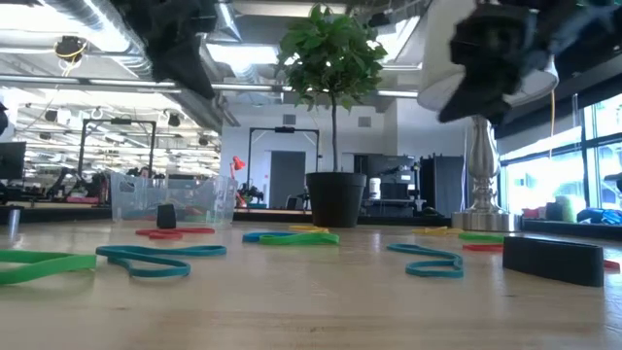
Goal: Pick and place rubber bands into bin
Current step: Put the black rubber band into the transparent bin
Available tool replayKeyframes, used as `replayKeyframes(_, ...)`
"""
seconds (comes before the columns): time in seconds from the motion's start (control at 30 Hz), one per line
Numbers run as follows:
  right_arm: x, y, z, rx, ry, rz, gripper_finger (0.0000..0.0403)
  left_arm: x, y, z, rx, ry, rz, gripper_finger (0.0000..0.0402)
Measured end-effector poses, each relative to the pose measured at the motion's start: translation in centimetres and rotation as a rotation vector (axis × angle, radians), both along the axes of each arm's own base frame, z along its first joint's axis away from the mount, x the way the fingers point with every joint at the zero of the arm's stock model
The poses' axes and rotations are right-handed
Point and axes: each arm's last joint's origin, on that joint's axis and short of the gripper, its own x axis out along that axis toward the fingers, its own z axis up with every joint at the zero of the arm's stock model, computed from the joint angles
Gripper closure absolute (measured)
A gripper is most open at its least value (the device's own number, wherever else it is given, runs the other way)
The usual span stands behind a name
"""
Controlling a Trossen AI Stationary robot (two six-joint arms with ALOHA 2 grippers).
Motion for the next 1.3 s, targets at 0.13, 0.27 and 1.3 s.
replayKeyframes(0.13, -2.3, 0.1, -0.9, 0.025, -0.042, -0.008, 0.0391, 0.6, -1.0, -1.1, -0.123, 0.002, 0.17, 0.0398)
replayKeyframes(0.27, -3.5, 0.2, -1.5, 0.028, -0.075, -0.003, 0.0398, 1.5, -1.7, -2.2, -0.205, 0.032, 0.213, 0.0388)
replayKeyframes(1.3, -3.8, 0.4, -1.5, 0.011, -0.084, 0.118, 0.0397, 5.0, -0.7, -14.0, -0.27, 0.188, 1.223, 0.0208)
